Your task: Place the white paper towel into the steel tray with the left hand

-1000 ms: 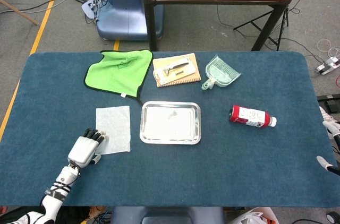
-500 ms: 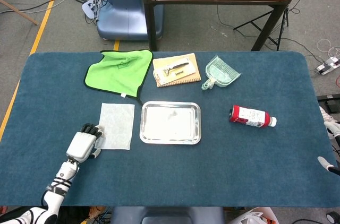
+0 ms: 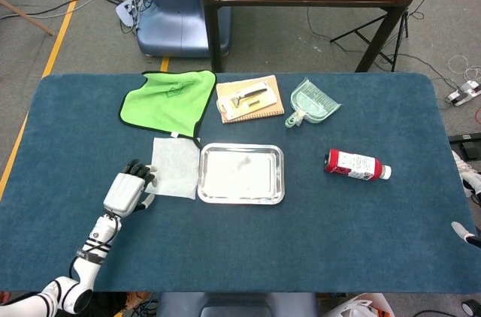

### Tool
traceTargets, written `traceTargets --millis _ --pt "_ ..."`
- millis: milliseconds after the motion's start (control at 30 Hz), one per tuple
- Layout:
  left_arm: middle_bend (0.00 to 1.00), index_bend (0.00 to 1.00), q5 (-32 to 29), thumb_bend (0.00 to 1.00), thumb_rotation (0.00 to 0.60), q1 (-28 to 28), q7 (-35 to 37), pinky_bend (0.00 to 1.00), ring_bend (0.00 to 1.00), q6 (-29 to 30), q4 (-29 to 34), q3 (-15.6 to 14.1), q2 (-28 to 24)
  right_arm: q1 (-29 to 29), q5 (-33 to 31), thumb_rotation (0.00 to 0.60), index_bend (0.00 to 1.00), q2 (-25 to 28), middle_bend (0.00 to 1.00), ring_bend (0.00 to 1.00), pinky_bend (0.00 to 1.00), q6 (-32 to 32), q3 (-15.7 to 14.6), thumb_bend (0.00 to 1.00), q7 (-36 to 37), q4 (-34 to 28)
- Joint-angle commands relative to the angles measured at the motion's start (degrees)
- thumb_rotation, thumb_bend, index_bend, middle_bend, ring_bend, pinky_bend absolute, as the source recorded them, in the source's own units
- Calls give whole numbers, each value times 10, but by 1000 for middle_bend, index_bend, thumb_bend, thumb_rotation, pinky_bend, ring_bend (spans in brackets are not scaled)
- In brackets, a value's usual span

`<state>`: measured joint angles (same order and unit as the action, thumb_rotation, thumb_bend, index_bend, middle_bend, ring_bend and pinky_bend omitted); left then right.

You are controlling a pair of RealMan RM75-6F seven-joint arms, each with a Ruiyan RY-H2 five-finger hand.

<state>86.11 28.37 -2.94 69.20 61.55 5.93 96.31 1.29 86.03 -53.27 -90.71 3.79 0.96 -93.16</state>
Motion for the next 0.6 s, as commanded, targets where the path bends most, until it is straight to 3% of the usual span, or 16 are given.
traceTargets --millis 33,333,600 --pt "306 516 4 342 600 9 8 112 256 2 -7 5 7 0 0 600 194 0 209 112 200 0 0 112 0 0" --pt "311 547 9 376 600 36 4 112 270 -10 -25 8 21 3 -1 600 194 0 209 112 201 -2 0 112 3 1" --pt "343 670 5 378 600 41 42 116 301 -1 -4 16 4 2 -2 600 194 -1 209 112 201 -1 2 112 8 5"
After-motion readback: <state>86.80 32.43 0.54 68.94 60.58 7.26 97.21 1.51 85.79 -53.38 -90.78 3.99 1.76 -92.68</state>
